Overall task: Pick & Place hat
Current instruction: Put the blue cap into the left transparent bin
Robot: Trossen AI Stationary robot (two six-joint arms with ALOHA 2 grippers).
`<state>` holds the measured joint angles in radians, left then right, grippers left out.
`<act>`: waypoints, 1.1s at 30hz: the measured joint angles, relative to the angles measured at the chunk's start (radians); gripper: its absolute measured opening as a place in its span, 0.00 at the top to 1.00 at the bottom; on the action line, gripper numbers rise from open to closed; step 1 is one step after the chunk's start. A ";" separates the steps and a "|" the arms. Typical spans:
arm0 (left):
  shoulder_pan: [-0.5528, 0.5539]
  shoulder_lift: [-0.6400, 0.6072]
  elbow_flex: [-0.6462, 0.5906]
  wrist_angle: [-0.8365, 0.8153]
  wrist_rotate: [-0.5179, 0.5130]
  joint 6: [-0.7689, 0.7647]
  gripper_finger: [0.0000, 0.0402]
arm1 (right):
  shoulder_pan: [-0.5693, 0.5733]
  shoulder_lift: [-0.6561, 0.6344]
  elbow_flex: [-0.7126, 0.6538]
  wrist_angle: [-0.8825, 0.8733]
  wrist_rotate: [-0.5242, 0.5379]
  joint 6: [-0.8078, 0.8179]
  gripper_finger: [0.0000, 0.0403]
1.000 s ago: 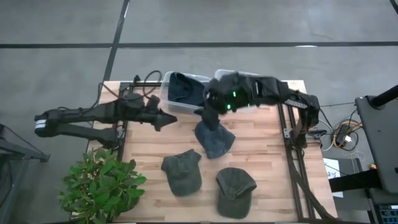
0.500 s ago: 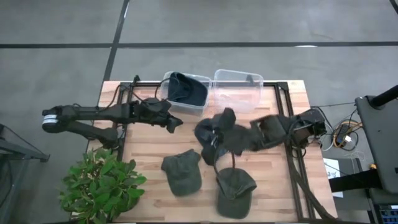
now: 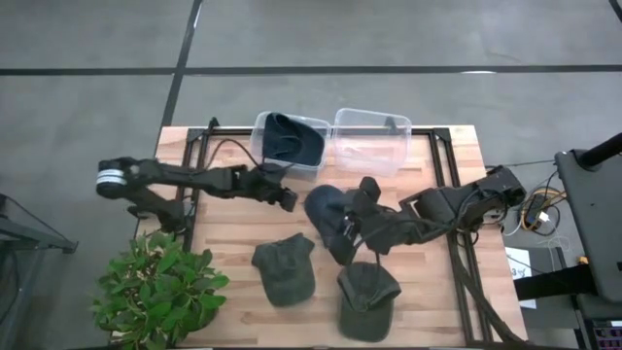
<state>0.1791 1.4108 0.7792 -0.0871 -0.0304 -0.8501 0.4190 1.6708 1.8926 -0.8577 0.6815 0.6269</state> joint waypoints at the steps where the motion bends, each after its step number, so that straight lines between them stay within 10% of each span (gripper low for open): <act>1: 0.002 0.024 0.000 0.030 -0.001 0.004 0.75 | 0.001 -0.009 -0.013 0.029 0.001 -0.012 0.65; 33: 0.064 0.293 0.001 0.372 0.073 0.046 0.75 | 0.050 -0.073 -0.098 0.237 0.002 -0.107 0.67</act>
<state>0.2428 1.7036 0.7800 0.2853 0.0425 -0.8043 0.4687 1.5974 1.7943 -0.6203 0.6830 0.5198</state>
